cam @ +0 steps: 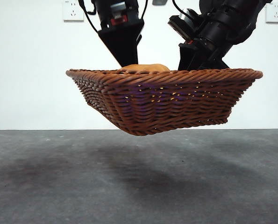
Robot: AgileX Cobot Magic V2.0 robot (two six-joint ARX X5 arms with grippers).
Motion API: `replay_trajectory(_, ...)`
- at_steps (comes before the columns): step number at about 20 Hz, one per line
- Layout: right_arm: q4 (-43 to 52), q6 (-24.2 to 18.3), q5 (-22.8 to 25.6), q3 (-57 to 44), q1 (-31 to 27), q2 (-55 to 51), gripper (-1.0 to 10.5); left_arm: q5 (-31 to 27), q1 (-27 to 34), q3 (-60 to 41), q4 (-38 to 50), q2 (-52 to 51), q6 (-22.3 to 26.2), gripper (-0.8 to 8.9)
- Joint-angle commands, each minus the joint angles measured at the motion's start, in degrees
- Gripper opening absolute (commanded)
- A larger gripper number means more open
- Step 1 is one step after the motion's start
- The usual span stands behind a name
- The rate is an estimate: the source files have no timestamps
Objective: Help me put the vegetables on the table into the basket
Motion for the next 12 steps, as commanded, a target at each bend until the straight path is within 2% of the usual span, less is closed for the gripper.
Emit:
replay_trajectory(1,0.9,0.9,-0.9,-0.2,-0.1,0.1,-0.1,0.3,1.2,-0.2,2.0,-4.3,-5.0,3.82)
replay_trajectory(4,1.8,1.6,-0.8,-0.2,-1.0,0.1,-0.1,0.4,3.7,-0.2,3.7,-12.6,-13.9,3.71)
replay_trajectory(5,2.8,2.4,-0.9,-0.2,-1.9,0.0,-0.1,0.4,4.6,-0.2,3.6,-15.4,-16.8,3.14)
replay_trajectory(7,4.1,4.2,-1.1,0.5,-5.2,0.0,-0.1,0.4,6.9,-0.2,3.1,-21.7,-21.4,-0.26)
replay_trajectory(10,3.2,4.1,-1.0,2.4,-12.7,0.0,-0.1,0.4,9.8,-0.2,2.2,-30.7,-27.0,-0.06)
replay_trajectory(12,3.2,3.9,-0.7,2.4,-16.4,0.0,-0.1,0.4,10.1,-0.2,0.6,-35.0,-28.2,-0.06)
